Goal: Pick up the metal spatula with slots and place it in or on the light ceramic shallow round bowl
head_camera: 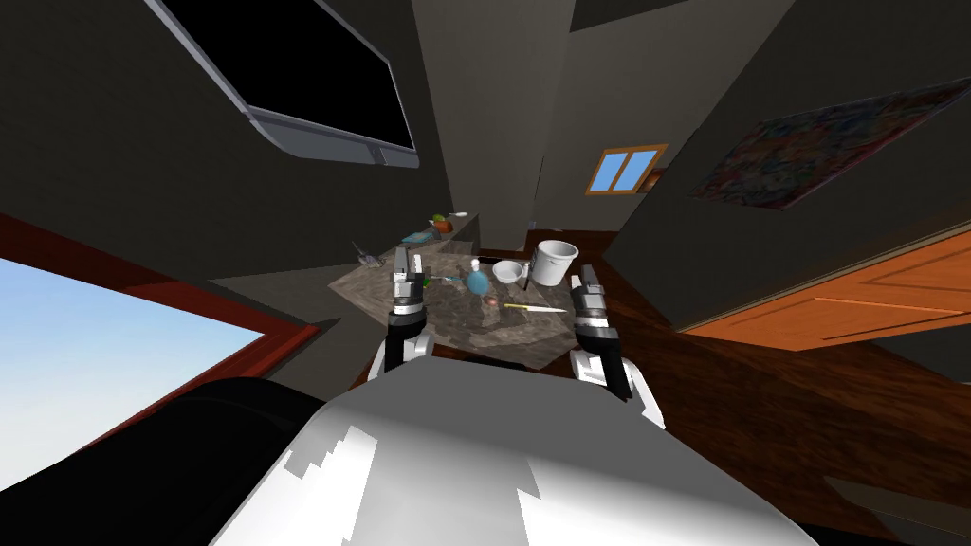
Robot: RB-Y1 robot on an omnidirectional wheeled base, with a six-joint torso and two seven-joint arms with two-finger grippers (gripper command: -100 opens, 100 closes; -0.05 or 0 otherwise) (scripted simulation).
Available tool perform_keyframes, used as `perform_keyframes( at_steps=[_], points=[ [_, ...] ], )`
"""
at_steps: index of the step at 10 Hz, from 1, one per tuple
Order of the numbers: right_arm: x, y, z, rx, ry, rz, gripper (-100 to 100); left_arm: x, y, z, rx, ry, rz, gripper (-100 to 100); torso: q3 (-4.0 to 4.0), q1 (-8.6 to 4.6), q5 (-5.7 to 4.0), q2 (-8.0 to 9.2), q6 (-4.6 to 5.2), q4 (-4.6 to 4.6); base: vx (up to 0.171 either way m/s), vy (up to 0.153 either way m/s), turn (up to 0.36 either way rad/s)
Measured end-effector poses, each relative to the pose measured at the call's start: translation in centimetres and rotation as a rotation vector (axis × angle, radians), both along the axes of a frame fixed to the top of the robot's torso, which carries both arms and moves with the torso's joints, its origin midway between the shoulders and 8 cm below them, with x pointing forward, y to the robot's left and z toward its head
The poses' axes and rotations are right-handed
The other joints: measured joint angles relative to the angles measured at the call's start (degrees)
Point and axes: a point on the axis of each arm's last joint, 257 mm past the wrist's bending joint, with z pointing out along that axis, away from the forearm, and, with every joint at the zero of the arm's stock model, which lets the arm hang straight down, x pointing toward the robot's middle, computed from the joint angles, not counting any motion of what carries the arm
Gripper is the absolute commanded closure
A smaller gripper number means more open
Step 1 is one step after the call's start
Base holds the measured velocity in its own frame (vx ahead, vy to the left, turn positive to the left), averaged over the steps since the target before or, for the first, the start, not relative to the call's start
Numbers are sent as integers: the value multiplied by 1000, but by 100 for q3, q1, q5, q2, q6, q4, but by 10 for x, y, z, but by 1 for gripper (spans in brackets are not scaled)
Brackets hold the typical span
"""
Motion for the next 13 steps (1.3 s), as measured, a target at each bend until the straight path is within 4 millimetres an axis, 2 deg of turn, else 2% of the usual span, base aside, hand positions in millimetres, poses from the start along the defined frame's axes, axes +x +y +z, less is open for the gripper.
perform_keyframes(
  at_steps=[5,13],
  points=[
    [26,-24,-38,-204,108,-117,-100,0,0,0,0,0,0,0,-1,-3,0,-2,1,0,11,89,50],
    [63,-79,-91,-502,290,-324,-100,0,0,0,0,0,0,0,-1,4,2,-2,1,0,12,96,58]
  ],
)
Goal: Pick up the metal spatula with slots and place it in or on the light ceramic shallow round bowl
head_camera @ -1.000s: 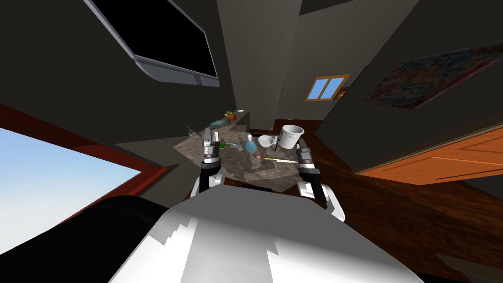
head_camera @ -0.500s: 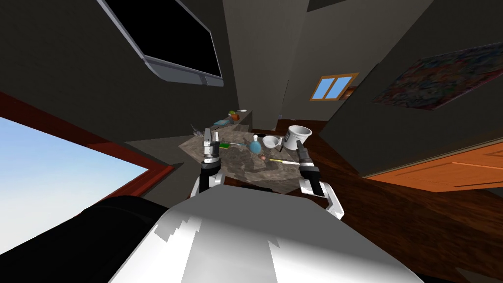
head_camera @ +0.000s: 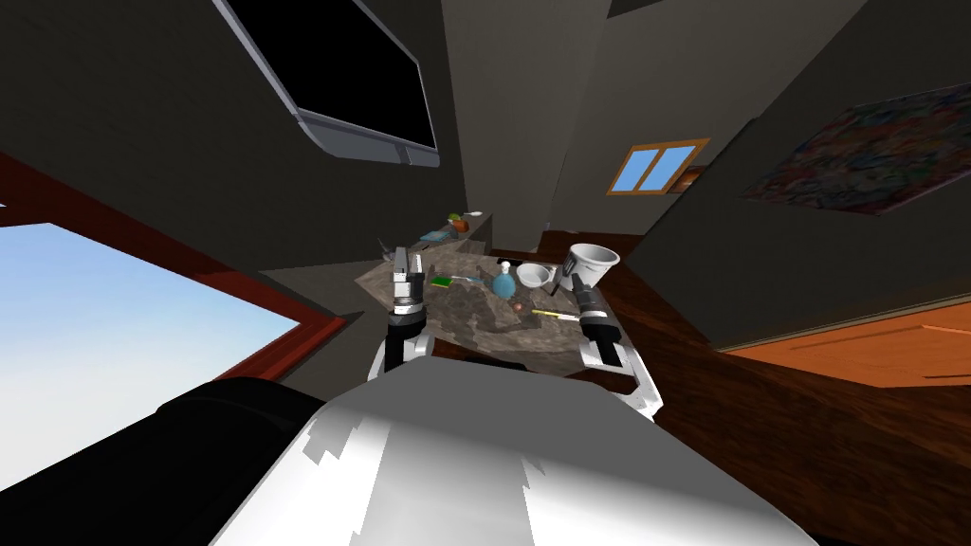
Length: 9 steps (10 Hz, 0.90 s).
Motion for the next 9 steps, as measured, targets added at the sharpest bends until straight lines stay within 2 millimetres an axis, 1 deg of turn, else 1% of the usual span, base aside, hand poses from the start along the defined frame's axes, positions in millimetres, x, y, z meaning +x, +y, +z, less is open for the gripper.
perform_keyframes(
  at_steps=[1,4,6,7,8,9],
  points=[
    [5,-9,-10,-38,28,-28,-100,0,0,0,0,0,0,0,-1,-4,-1,-1,0,0,21,88,60],
    [11,-41,-31,-158,109,-111,-100,0,0,0,0,0,0,0,3,-6,-1,5,1,1,10,86,42],
    [16,-53,-40,-206,142,-143,-100,0,0,0,0,0,0,0,3,-17,-3,6,1,1,16,74,51],
    [20,-64,-46,-243,168,-168,-100,0,0,0,0,0,0,0,1,-13,-3,1,1,0,19,82,31],
    [20,-76,-55,-282,198,-196,-100,0,0,0,0,0,0,0,1,-13,-3,3,3,0,10,97,61],
    [20,-89,-60,-325,226,-222,-100,0,0,0,0,0,0,0,3,-8,-1,5,2,1,7,83,49]
  ],
)
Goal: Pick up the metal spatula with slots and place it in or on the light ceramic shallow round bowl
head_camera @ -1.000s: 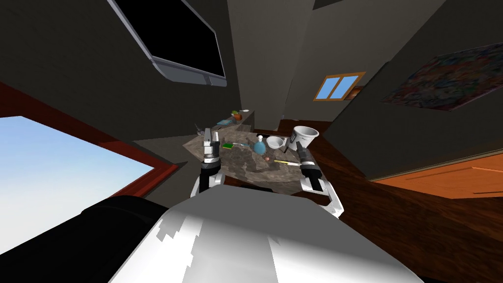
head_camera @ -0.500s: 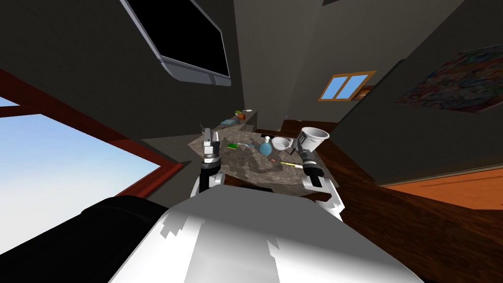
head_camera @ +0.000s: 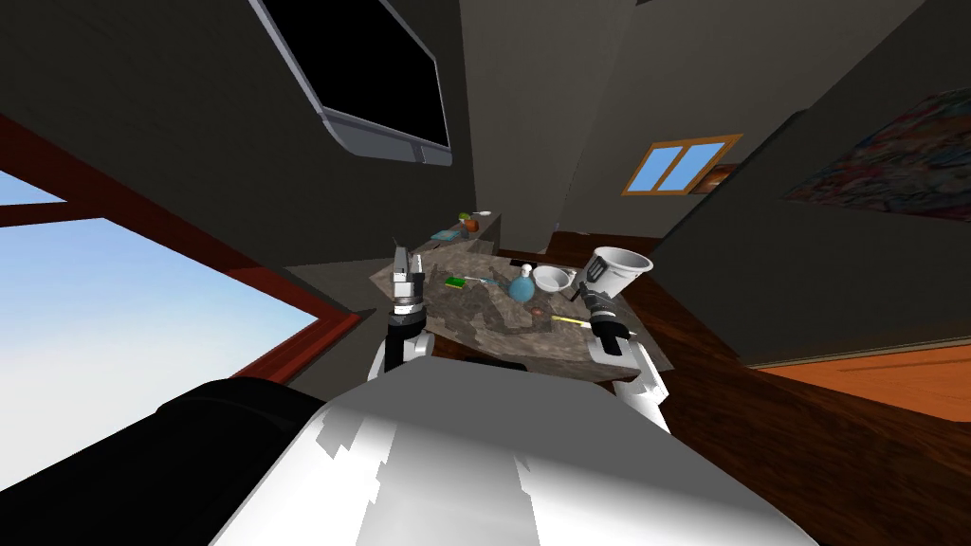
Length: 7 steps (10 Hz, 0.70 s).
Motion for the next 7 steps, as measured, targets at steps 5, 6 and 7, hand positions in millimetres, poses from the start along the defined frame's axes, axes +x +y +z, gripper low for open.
perform_keyframes(
  at_steps=[5,6,7],
  points=[
    [5,-51,-13,-153,105,-103,-100,0,0,0,0,0,0,0,2,-10,-2,3,1,1,8,61,28],
    [4,-61,-16,-185,128,-125,-100,0,0,0,0,0,0,0,1,-6,-1,2,1,0,12,89,42],
    [4,-71,-17,-227,154,-151,-100,0,0,0,0,0,0,0,1,-2,0,1,0,0,10,88,53]
  ],
)
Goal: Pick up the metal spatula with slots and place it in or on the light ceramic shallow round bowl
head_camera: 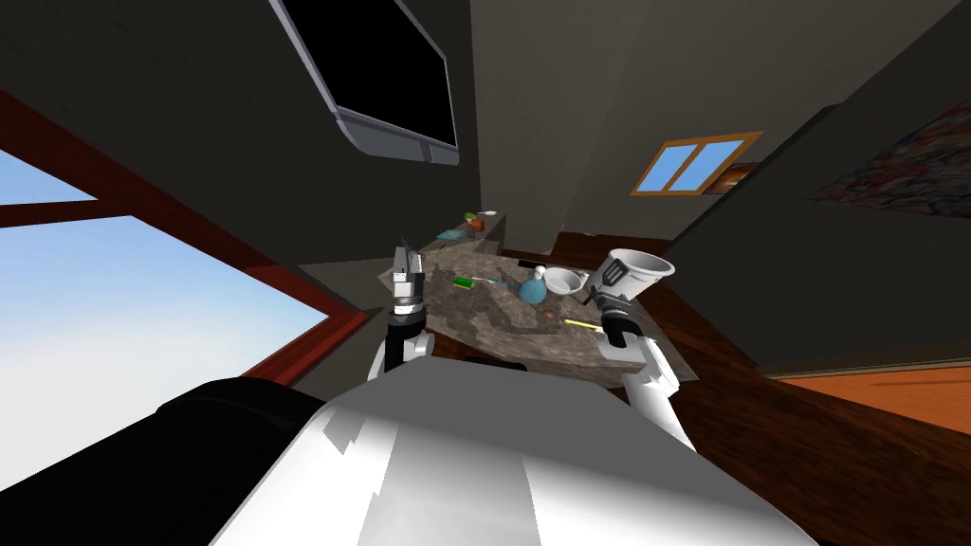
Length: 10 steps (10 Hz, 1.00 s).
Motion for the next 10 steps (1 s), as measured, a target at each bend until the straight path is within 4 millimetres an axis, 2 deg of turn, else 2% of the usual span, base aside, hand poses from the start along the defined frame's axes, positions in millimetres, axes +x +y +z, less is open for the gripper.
perform_keyframes(
  at_steps=[2,3,4,10],
  points=[
    [0,-21,-4,-63,42,-43,-100,0,0,0,0,0,0,0,0,-3,0,0,1,0,8,56,23],
    [0,-23,-5,-67,46,-46,0,0,0,0,0,0,0,0,2,-17,-3,3,2,0,1,7,-2],
    [0,-23,-4,-66,45,-46,-100,0,0,0,0,0,0,0,3,-27,-6,5,2,1,5,33,-82],
    [32,-29,-1,-81,35,6,-100,0,0,0,0,0,0,0,0,-17,-3,-1,3,0,14,50,-79]
  ],
)
